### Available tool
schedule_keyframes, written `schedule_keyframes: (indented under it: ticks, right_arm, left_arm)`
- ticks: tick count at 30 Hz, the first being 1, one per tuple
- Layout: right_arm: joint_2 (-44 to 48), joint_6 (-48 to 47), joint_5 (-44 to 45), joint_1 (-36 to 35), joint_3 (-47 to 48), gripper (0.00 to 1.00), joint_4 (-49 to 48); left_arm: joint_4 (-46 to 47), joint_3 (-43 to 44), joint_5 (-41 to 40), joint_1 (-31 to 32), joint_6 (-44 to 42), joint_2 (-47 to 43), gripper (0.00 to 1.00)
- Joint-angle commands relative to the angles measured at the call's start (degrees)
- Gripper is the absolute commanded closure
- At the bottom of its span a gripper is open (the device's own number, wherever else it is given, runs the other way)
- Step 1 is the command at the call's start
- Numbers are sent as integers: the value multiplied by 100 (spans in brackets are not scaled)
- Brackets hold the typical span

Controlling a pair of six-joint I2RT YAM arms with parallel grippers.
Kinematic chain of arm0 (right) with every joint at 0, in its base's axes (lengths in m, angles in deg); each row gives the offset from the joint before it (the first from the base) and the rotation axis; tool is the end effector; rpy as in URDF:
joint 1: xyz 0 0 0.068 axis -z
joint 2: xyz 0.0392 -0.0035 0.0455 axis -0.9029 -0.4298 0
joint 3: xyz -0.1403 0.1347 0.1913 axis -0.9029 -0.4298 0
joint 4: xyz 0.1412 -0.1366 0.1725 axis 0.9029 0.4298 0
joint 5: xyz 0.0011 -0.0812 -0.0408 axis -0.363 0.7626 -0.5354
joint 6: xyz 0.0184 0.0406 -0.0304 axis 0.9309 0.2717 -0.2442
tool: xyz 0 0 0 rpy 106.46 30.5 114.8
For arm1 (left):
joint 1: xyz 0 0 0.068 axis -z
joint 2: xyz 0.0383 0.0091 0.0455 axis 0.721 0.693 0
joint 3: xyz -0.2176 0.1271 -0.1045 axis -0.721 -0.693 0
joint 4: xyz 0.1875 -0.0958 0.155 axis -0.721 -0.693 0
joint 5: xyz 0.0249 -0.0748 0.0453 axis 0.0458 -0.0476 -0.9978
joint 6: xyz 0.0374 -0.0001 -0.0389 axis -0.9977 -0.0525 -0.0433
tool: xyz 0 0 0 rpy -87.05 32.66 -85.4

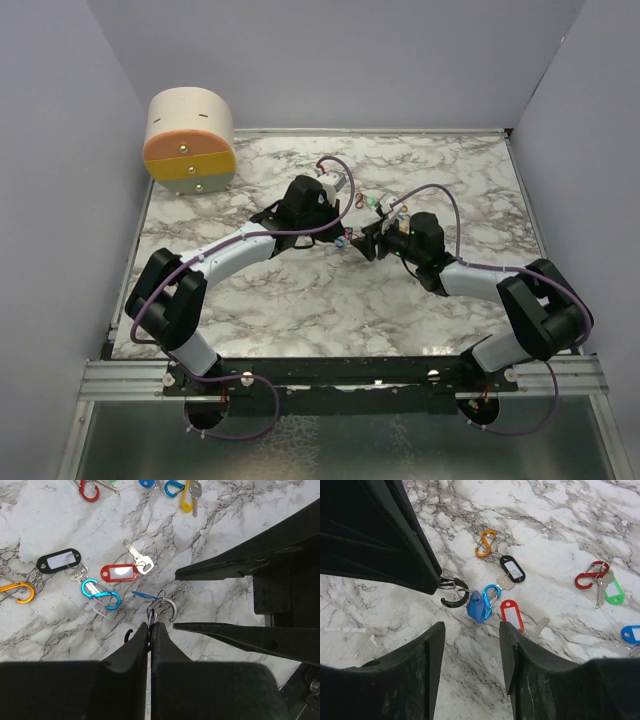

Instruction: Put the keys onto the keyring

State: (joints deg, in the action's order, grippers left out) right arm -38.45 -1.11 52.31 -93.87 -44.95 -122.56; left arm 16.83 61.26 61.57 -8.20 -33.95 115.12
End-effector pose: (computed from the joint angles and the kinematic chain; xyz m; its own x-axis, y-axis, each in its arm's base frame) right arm 0.2472 0.1534 0.1794 -0.2872 -0.1456 -0.9467 -0.7483 0.6511 0.1269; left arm 0.2806 -0.2285 0.2484 -0.6651 0.0851 -0.7419 0.5445 0.7351 -0.4038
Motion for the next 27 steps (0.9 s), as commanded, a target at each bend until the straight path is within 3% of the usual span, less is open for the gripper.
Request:
schedule_keyframes:
  ticks: [1,27]
  right_arm:
    - [-251,-182,-287,-21,-87,53,-878]
    - [-1116,51,-168,-21,-371,69,-2699]
  left_arm:
    - [146,-43,261,-18,60,-172,100]
    - [207,-109,459,-23,130,-293,100]
